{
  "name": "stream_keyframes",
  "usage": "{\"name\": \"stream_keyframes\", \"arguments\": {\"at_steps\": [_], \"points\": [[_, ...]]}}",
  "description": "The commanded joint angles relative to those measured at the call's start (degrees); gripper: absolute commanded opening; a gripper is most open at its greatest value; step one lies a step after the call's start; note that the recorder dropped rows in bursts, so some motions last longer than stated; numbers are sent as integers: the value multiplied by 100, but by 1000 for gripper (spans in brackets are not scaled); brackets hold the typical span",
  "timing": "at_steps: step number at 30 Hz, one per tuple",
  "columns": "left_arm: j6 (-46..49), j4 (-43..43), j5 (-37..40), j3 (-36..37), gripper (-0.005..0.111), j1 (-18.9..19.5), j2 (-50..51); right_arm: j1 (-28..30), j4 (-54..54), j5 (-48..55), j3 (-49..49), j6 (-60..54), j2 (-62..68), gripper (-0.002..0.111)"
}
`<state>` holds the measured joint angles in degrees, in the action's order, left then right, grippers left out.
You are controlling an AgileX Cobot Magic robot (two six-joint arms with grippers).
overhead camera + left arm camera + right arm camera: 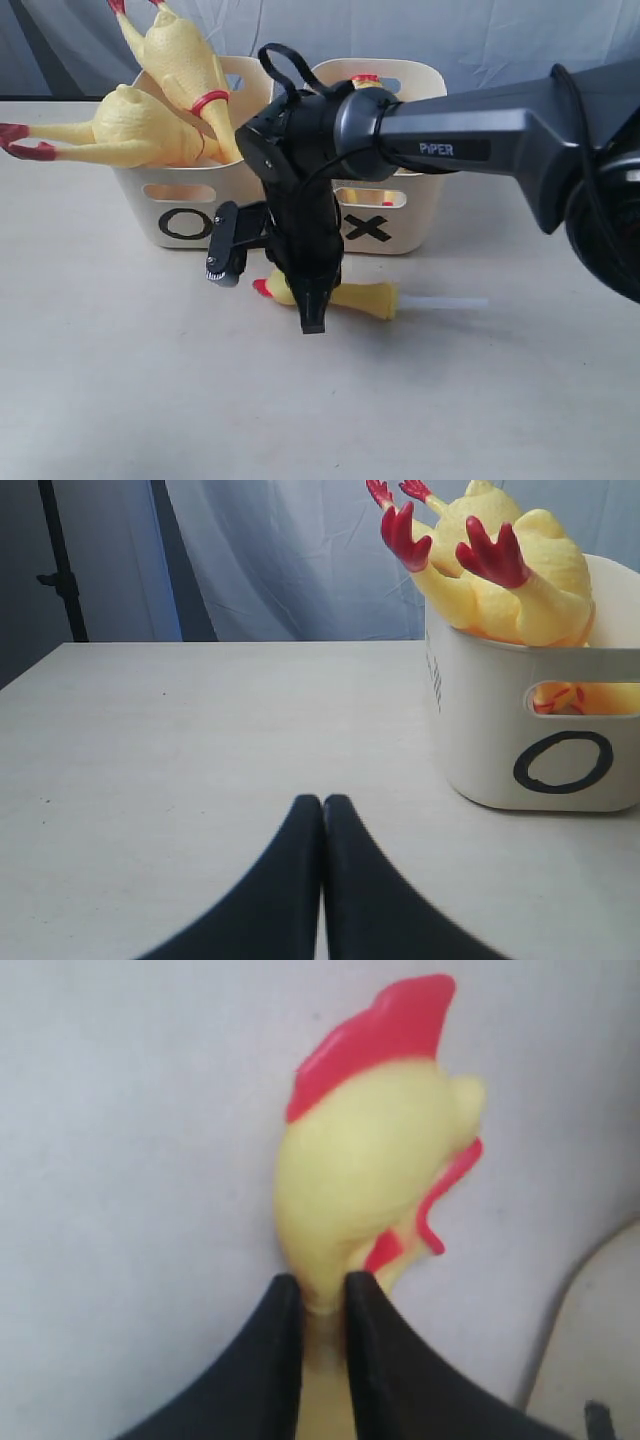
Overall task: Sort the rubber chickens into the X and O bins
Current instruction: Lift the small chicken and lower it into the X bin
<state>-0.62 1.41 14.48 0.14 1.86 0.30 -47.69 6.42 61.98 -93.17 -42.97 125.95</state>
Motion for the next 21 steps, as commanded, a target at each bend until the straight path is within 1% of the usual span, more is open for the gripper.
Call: {"name": "stream_keyframes", "arguments": {"at_steps": [1, 5, 8, 11, 14, 17, 21], "points": [[-25, 18, -86, -14, 0, -20, -30, -114, -367, 369, 38, 43, -749, -1], [-25, 18, -86, -14, 0, -20, -30, -222, -499, 272, 29, 56, -1533, -1], [-25, 18, -86, -14, 0, -20, -30, -231, -593, -45, 29, 56, -2119, -1], [-25, 18, -86, -14, 0, -20, -30, -231, -605, -789, 29, 56, -2646, -1], [-25, 18, -86, -14, 0, -20, -30, -220, -431, -1992, 29, 234, -2948, -1], [-25, 18, -86, -14, 0, -20, -30, -159, -233, -2734, 29, 317, -2975, -1], [-25, 18, -86, -14, 0, -20, -30, 16, 320, -3397, 52, 779, -2743, -1]]}}
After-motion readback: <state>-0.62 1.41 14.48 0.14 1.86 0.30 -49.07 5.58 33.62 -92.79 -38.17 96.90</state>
